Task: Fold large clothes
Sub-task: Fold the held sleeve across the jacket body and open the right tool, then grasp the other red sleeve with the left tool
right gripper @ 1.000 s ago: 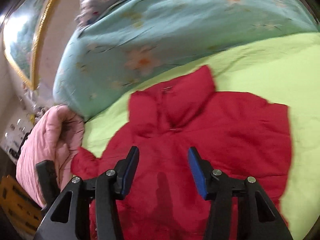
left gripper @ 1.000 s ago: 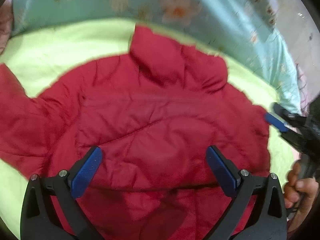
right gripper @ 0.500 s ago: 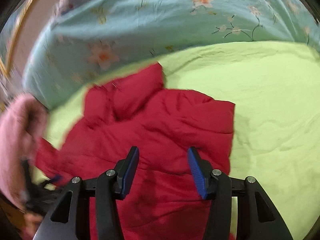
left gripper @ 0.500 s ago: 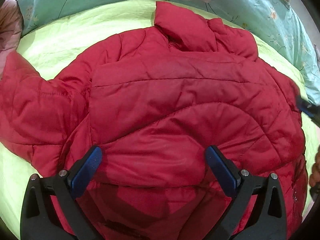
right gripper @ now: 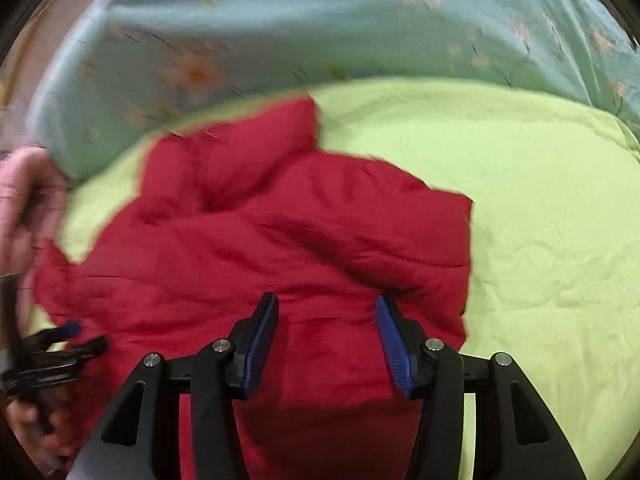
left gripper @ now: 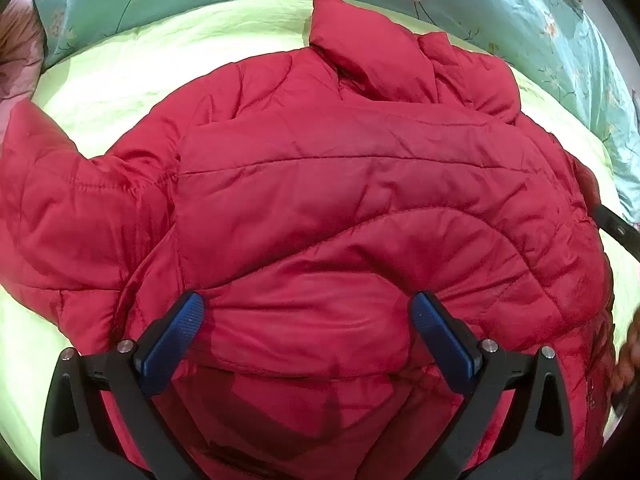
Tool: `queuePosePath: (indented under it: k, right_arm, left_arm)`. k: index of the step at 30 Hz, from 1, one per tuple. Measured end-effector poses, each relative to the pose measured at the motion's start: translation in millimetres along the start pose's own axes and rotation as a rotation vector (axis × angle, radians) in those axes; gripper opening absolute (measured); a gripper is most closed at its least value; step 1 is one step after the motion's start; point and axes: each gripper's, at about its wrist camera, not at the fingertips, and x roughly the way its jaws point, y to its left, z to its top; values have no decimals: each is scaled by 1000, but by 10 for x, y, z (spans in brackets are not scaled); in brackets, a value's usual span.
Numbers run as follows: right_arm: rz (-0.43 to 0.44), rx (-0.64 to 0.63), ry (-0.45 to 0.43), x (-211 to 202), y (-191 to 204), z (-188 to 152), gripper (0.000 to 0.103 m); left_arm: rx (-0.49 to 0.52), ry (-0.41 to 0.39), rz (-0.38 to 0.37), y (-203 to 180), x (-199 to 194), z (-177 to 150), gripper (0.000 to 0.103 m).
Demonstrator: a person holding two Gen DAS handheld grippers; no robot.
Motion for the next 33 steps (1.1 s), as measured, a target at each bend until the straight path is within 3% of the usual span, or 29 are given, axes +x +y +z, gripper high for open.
queuePosePath:
  k: [2,5,10,15,19,26,33]
  right_arm:
    - [-12,-45,-8,-74,121,-59,52]
    - [-59,-89,71,119,157,-199,52]
    - [-28,-49,118,334,29,-287,53]
    - [-25,-41,135,331,28,-264,53]
    - [-15,-12,132,315,5,-233,53]
    - [35,24,59,-6,140,-175,55]
    - [113,-31,-4,-397,436,-202,55]
  left_arm:
    - [4,-3,5,-11,6,-3,103]
    - [6,-2,3,2,6,2,103]
    - [5,-15,3,1,19,-5,103]
    - [-67,-59,-143,240,-287,-85,103]
    - [-191,-119,-142,807,-607,-181,103]
    - [-374,-189,38,1908,-867,-349,103]
    - [-679,-187,47,3064,-744,-503,103]
